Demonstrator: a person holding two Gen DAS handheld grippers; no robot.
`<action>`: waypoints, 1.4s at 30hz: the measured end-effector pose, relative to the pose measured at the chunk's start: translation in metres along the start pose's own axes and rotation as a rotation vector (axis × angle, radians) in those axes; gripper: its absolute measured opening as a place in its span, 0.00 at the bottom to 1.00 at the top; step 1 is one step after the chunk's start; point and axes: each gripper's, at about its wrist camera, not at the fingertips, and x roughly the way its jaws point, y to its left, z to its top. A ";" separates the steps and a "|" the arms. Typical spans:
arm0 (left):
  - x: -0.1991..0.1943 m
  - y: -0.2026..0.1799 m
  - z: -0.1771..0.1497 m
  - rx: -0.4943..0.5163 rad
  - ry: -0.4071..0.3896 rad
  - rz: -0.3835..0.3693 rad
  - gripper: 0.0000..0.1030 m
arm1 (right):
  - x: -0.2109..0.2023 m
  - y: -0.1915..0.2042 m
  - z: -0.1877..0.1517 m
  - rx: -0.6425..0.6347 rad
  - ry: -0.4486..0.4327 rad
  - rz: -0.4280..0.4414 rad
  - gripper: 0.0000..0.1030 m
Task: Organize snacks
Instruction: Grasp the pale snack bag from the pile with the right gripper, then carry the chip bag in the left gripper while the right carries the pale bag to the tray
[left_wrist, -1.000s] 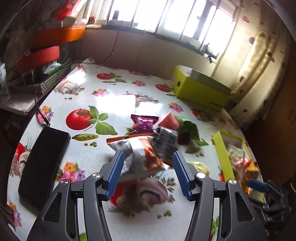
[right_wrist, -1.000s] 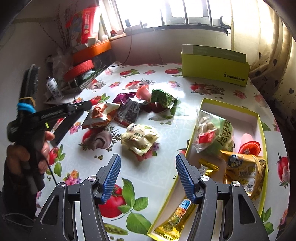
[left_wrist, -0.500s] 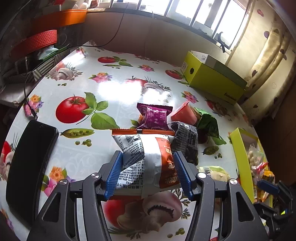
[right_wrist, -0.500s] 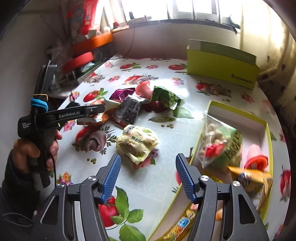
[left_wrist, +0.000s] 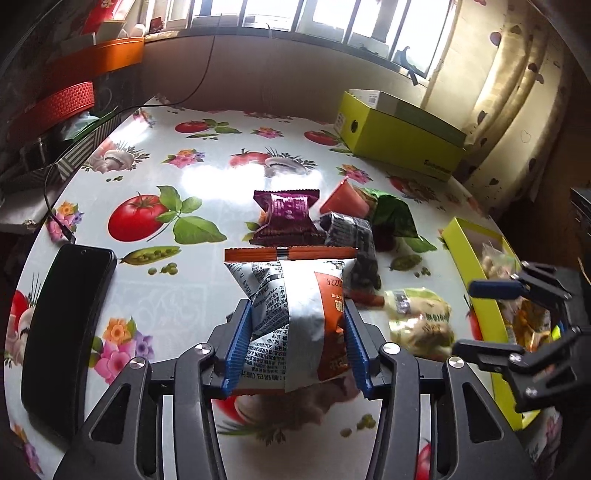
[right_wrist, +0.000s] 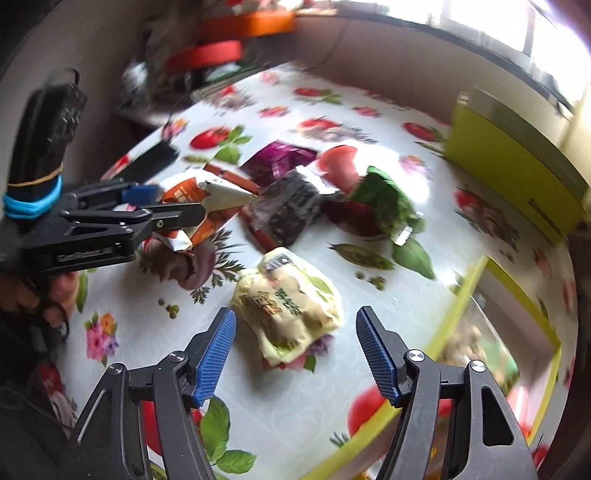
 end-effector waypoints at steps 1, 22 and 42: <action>-0.002 0.000 -0.002 -0.002 0.004 -0.012 0.47 | 0.006 0.001 0.004 -0.031 0.021 -0.005 0.67; -0.006 0.000 -0.010 -0.006 0.015 -0.035 0.47 | 0.038 -0.004 0.015 0.044 0.093 0.010 0.46; -0.025 -0.016 -0.022 0.011 0.007 -0.062 0.47 | -0.002 0.007 -0.009 0.207 -0.066 0.019 0.19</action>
